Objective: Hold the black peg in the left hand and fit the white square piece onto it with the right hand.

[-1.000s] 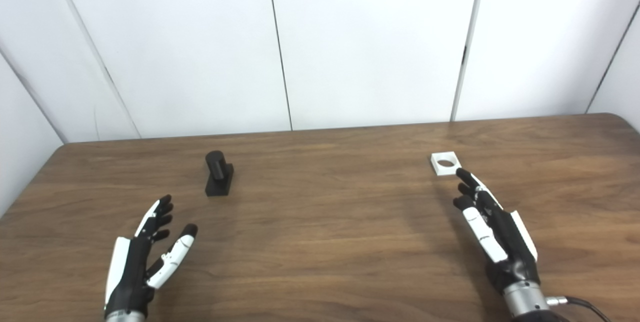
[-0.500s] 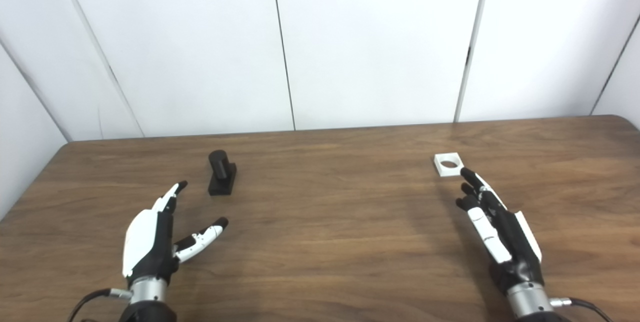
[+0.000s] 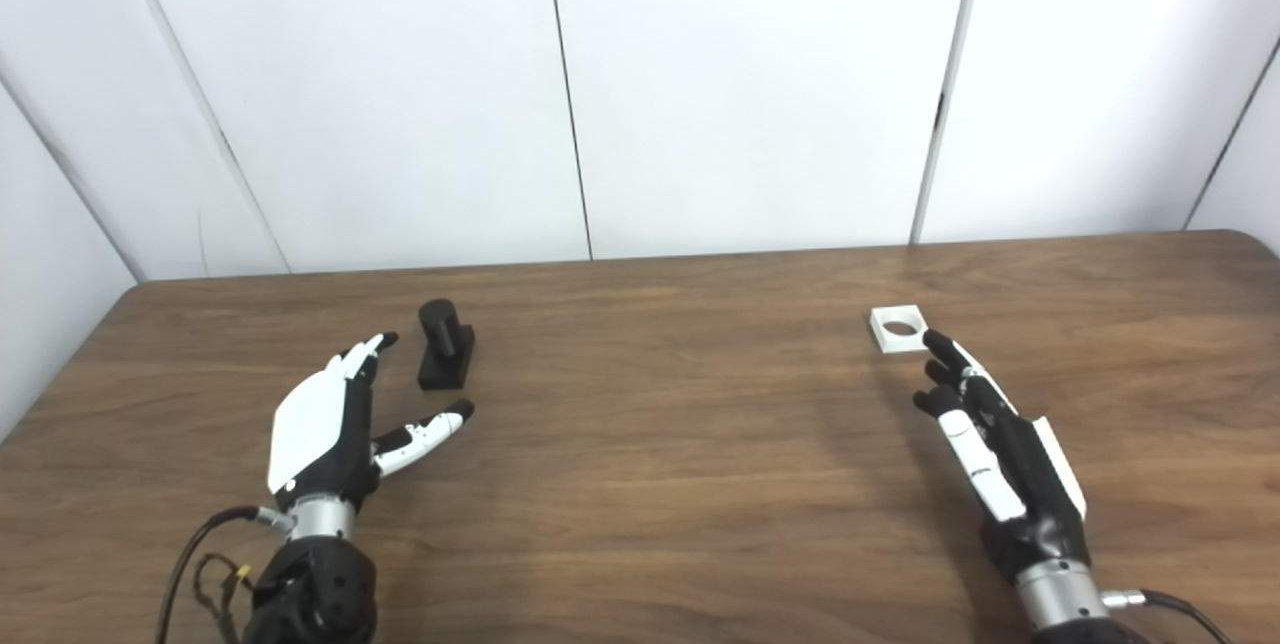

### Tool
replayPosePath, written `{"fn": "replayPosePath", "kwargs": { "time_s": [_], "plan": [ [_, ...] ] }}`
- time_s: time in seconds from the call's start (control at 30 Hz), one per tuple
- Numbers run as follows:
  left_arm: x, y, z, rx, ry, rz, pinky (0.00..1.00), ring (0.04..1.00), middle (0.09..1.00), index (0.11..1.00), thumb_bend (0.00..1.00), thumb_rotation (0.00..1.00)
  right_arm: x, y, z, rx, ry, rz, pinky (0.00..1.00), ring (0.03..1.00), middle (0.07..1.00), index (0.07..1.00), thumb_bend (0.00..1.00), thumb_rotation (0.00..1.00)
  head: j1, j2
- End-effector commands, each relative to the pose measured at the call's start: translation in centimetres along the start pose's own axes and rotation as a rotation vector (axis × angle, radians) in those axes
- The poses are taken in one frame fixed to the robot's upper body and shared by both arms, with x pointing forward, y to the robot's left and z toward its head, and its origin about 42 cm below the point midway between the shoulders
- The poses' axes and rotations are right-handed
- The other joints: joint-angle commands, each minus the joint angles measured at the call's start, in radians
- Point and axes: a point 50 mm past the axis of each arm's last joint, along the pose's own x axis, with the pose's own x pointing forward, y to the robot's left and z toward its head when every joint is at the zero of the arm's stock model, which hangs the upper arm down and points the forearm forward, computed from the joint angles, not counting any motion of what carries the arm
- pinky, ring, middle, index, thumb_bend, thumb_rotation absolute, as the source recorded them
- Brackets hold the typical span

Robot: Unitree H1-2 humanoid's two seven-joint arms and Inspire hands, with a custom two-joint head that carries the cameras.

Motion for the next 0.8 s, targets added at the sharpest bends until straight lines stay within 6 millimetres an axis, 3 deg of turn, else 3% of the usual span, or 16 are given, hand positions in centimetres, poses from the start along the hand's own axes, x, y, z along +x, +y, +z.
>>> {"fn": "replayPosePath", "kwargs": {
  "time_s": [0.0,0.27,0.77],
  "plan": [
    [1.8,2.0,1.6,0.039,-0.036,0.067,0.92,0.999,0.956,0.892,0.78,0.62,-0.3,0.3,-0.8,0.007,-0.001,-0.004,0.86,0.951,0.952,0.887,0.56,0.72,0.001,0.000],
    [3.4,3.3,3.1,0.078,-0.022,0.051,0.95,1.000,0.962,0.861,0.77,0.64,-0.3,0.5,-1.4,0.027,-0.003,0.009,0.88,0.965,0.965,0.893,0.56,0.72,0.010,-0.001],
    [6.7,3.5,2.8,0.192,0.054,0.007,0.93,1.000,0.942,0.825,0.78,0.63,-0.7,0.7,-1.8,0.028,-0.006,0.001,0.84,0.950,0.950,0.884,0.56,0.70,0.021,0.001]
  ]
}}
